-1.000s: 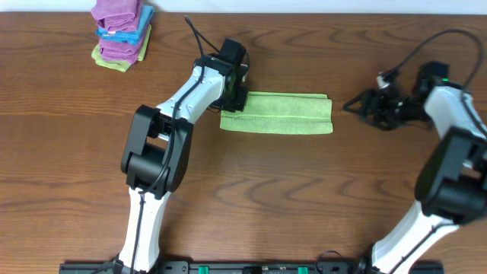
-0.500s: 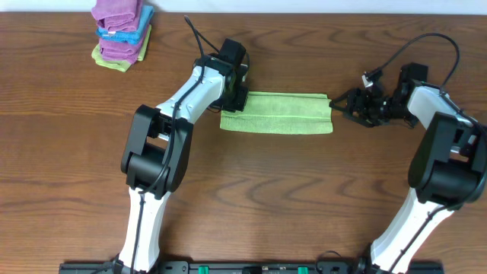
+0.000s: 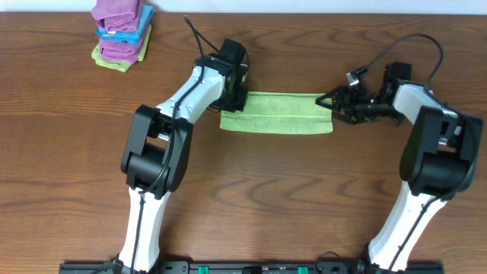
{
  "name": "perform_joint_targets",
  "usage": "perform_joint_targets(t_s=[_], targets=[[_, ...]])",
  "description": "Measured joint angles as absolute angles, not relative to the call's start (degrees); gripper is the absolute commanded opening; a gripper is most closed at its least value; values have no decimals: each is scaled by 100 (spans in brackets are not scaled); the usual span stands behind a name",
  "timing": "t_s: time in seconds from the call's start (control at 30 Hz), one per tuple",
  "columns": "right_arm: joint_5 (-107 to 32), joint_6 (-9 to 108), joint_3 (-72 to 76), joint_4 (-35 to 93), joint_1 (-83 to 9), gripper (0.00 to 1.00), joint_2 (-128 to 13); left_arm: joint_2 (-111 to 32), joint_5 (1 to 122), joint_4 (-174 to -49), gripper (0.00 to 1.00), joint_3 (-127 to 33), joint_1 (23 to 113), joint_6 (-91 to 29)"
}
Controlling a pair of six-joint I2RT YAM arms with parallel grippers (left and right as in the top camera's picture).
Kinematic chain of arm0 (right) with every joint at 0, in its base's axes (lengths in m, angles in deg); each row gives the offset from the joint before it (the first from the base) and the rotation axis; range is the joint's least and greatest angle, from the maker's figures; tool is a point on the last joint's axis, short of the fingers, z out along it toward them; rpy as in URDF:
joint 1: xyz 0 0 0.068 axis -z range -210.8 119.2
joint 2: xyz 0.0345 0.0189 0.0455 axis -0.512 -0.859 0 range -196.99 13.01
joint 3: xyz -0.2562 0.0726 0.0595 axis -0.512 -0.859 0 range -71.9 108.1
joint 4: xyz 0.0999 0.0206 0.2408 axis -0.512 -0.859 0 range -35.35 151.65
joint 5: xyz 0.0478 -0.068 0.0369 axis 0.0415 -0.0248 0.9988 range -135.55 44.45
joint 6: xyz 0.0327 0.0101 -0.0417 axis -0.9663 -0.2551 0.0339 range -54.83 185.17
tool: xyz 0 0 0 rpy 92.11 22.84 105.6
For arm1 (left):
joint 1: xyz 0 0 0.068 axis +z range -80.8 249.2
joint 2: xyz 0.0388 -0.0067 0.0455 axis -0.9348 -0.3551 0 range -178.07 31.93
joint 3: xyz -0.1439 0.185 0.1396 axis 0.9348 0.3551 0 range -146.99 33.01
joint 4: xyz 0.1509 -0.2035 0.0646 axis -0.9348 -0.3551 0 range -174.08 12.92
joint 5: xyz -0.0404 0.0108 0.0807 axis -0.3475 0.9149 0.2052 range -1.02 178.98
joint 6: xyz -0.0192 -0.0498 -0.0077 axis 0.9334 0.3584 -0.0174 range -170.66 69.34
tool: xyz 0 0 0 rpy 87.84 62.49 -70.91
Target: Fold the cloth
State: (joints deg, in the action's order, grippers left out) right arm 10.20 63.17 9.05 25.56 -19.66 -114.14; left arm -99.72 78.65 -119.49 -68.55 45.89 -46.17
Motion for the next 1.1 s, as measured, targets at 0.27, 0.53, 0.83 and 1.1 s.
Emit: perform_joint_targets(t_s=[0.27,0.53,0.83,1.1], targets=[[947,6260,905,2462,-2102,45,-11490,-9972,7863,-11945,6,-6855,4589,-4617],[663,6214,986,1900,-2086,1,-11665,-9972,7848,-11929,6,-6855,4589,-4617],[-196,6216,1768,757,-2141,2,-11774,-9977,7494,-12039,6,-7003,4615,-4508],[-1570,6168,3143,-673,-2222,2,-11798,-9131,7430,-12310,6,-8087,4788,-4464]])
